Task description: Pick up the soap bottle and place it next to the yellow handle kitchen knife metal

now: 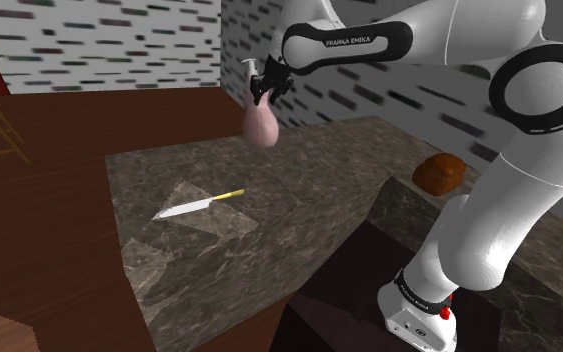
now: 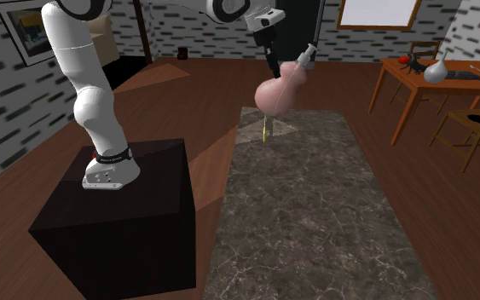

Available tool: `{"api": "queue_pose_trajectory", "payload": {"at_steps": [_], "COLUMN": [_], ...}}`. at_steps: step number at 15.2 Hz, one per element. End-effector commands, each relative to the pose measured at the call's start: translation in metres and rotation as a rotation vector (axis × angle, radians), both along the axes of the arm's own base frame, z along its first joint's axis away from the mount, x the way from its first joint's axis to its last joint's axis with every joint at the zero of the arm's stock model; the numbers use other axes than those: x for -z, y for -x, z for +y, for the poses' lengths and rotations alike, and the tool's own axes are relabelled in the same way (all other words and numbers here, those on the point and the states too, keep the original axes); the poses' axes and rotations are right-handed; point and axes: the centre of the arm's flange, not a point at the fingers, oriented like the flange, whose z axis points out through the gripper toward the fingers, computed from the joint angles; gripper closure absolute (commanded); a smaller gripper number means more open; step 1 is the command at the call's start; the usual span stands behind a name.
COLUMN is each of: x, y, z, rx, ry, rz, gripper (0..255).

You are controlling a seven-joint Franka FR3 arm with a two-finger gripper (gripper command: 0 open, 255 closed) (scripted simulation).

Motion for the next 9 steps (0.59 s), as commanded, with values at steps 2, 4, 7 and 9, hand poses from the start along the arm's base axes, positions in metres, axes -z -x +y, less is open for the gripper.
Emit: {"api": "queue_pose_trajectory", "payload": {"at_steps": [2, 4, 7, 9], "x": [0.015, 0.025, 0.041, 0.052], "y": [0.001, 0.001, 0.001, 0.001], "z": [0.000, 0.000, 0.000, 0.000], "rx": [0.000, 0.000, 0.000, 0.000], "ry": [0.000, 0.000, 0.000, 0.000], "rz": [-0.003, -0.003, -0.003, -0.003], "gripper": [255, 255, 255, 255]}}
